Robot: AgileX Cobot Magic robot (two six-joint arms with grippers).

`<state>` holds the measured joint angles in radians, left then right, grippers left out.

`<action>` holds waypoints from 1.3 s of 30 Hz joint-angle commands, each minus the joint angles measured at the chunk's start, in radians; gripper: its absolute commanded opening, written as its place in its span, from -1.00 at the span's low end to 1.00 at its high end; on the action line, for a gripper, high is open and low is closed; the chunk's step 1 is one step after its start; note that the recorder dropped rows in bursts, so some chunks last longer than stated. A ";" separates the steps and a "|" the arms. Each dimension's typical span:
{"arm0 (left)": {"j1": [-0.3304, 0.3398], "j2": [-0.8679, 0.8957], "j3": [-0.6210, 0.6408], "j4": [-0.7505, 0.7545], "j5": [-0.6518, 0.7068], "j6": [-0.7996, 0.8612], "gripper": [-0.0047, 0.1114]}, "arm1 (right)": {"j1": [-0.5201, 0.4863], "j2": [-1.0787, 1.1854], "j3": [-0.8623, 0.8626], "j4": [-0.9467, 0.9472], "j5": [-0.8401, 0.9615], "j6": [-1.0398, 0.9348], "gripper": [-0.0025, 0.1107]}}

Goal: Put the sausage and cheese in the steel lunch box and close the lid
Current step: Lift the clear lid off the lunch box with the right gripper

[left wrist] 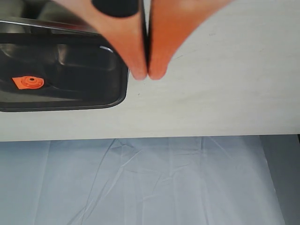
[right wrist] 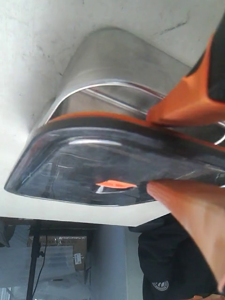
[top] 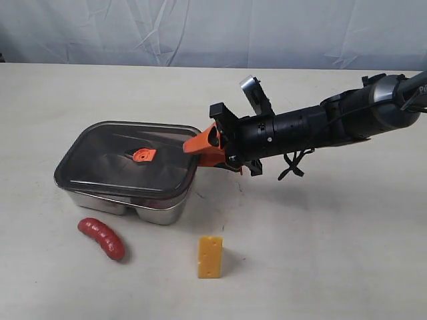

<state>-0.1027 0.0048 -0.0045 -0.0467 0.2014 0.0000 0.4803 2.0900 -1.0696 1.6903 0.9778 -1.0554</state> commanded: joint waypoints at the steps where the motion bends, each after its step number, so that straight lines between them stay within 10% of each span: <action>1: 0.002 -0.005 0.004 0.001 -0.010 0.000 -0.92 | -0.001 -0.001 -0.004 0.001 0.024 0.000 -0.54; 8: 0.002 -0.005 0.004 0.001 -0.010 0.000 -0.92 | -0.001 -0.001 -0.004 0.001 0.021 0.002 -0.97; 30: 0.002 -0.005 0.004 0.001 -0.010 0.000 -0.92 | -0.002 -0.180 -0.004 0.050 0.029 -0.038 -0.97; 39: 0.002 -0.005 0.004 0.001 -0.010 0.000 -0.92 | -0.058 -0.378 -0.011 -0.039 -0.297 -0.099 -0.97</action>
<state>-0.1027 0.0048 -0.0045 -0.0467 0.2014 0.0000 0.4571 1.7847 -1.0696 1.7014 0.7870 -1.1351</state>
